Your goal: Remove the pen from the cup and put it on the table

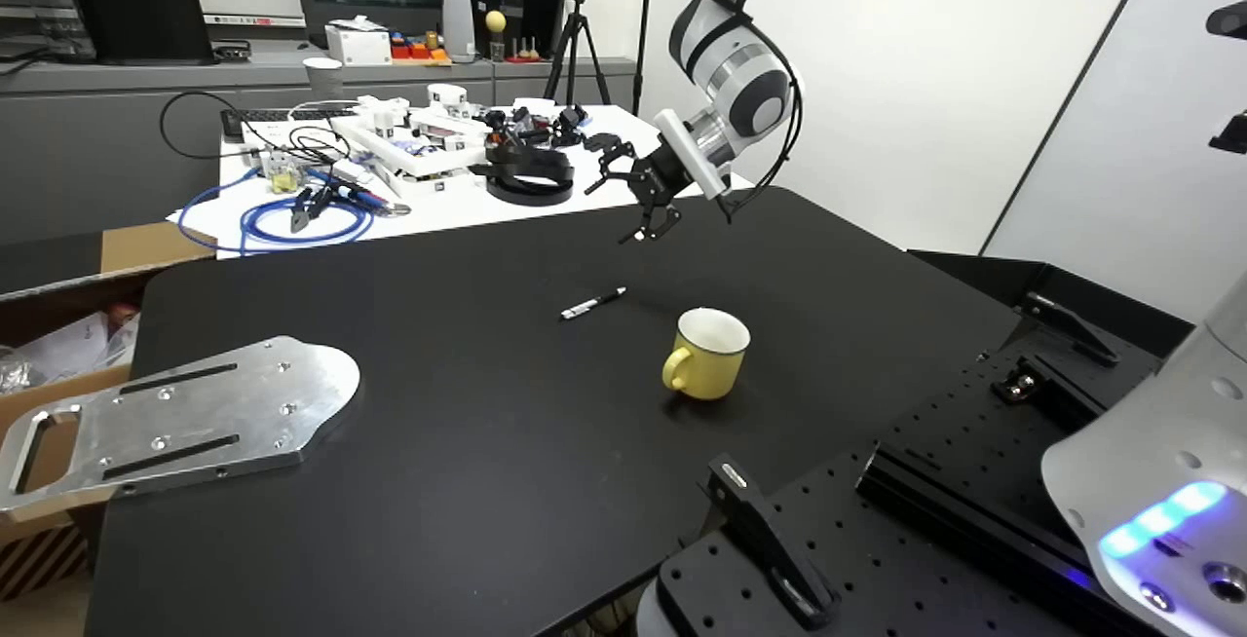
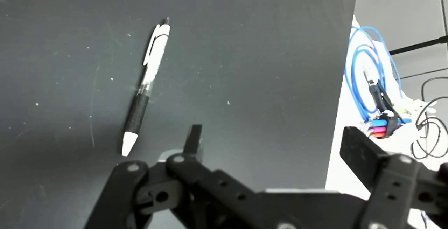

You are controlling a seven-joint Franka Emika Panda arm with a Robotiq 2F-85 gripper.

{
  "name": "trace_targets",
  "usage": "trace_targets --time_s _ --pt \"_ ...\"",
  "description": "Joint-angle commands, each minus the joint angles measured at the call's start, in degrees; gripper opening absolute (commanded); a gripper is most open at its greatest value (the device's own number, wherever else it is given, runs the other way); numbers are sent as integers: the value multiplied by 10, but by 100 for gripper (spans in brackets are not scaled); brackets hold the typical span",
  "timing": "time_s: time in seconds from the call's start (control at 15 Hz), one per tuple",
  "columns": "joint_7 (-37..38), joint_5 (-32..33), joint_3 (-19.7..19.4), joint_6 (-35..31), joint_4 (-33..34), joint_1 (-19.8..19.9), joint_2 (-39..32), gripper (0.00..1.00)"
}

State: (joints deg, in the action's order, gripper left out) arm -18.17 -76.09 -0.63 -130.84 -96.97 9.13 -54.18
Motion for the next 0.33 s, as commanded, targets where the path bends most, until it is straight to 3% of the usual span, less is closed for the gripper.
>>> trace_targets --time_s 0.0,0.27 --pt "0 0 -2 2 2 -1 -3 100" --pt "-1 -1 -2 2 2 -1 -9 100"
